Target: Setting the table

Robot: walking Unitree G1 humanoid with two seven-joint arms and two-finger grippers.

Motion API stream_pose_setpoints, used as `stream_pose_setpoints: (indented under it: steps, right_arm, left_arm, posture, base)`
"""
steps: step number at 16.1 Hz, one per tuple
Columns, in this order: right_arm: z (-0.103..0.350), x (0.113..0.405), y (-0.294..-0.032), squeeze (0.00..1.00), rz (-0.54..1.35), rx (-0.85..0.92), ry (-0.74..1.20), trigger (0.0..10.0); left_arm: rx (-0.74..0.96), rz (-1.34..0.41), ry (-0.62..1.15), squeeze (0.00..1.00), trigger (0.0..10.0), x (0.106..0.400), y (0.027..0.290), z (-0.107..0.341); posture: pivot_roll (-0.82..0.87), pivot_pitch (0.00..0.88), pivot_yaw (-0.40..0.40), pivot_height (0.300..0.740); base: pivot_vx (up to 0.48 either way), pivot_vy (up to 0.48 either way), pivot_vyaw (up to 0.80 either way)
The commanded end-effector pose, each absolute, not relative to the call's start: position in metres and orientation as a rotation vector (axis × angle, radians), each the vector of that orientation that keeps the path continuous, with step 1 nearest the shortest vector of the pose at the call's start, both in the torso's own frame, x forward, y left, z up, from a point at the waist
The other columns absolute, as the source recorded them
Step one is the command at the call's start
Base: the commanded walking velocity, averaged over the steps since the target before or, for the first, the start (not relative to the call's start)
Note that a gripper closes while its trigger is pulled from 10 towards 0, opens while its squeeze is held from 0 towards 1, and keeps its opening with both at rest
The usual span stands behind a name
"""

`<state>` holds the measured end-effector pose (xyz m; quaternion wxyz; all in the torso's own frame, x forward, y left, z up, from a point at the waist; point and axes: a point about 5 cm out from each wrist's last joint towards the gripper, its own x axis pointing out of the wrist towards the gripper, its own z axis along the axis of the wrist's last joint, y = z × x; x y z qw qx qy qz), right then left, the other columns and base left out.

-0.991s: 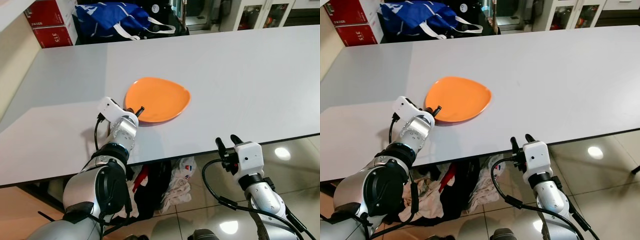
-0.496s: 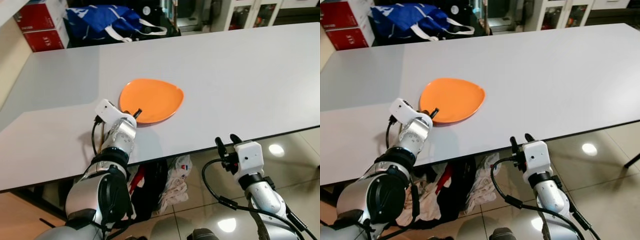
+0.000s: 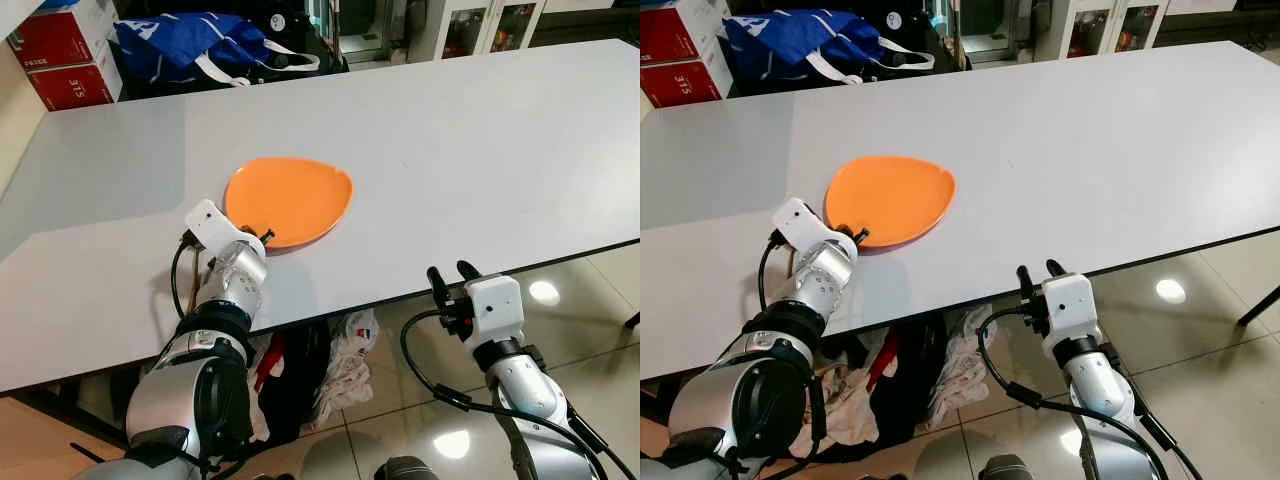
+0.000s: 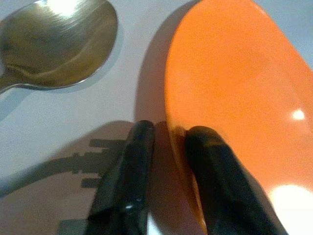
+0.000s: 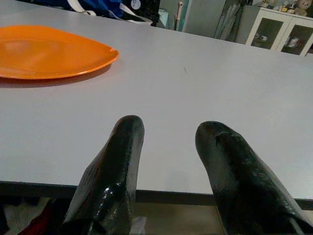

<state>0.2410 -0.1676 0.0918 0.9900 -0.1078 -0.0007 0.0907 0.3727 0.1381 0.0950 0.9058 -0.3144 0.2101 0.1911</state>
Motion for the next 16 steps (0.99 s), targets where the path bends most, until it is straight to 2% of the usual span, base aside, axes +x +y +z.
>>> stream_pose_setpoints:
  steps: [1, 6, 10, 16]
  right_arm:
    - [0.092, 0.244, -0.166, 0.0, 0.19, -0.211, 0.0, 10.0]
    - [0.091, 0.245, -0.166, 0.0, 0.192, -0.212, 0.002, 10.0]
    - [0.089, 0.245, -0.168, 0.0, 0.193, -0.213, 0.007, 10.0]
    - [0.089, 0.247, -0.165, 0.0, 0.204, -0.209, 0.001, 10.0]
  left_arm:
    - [-0.622, 0.455, 0.583, 1.0, 10.0, 0.356, 0.14, 0.065]
    - [-0.587, 0.402, 0.514, 1.0, 10.0, 0.363, 0.137, 0.08]
    - [-0.526, 0.37, 0.441, 1.0, 10.0, 0.361, 0.141, 0.091]
    - [-0.478, 0.387, 0.368, 1.0, 10.0, 0.355, 0.161, 0.112]
  posture:
    - [-0.29, 0.041, 0.067, 0.74]
    - [-0.29, 0.042, 0.067, 0.74]
    - [-0.28, 0.007, 0.061, 0.74]
    - [-0.26, 0.0, 0.057, 0.74]
  base:
    - [0.0, 0.0, 0.0]
    - [0.0, 0.0, 0.0]
    - [0.0, 0.0, 0.0]
    - [0.0, 0.0, 0.0]
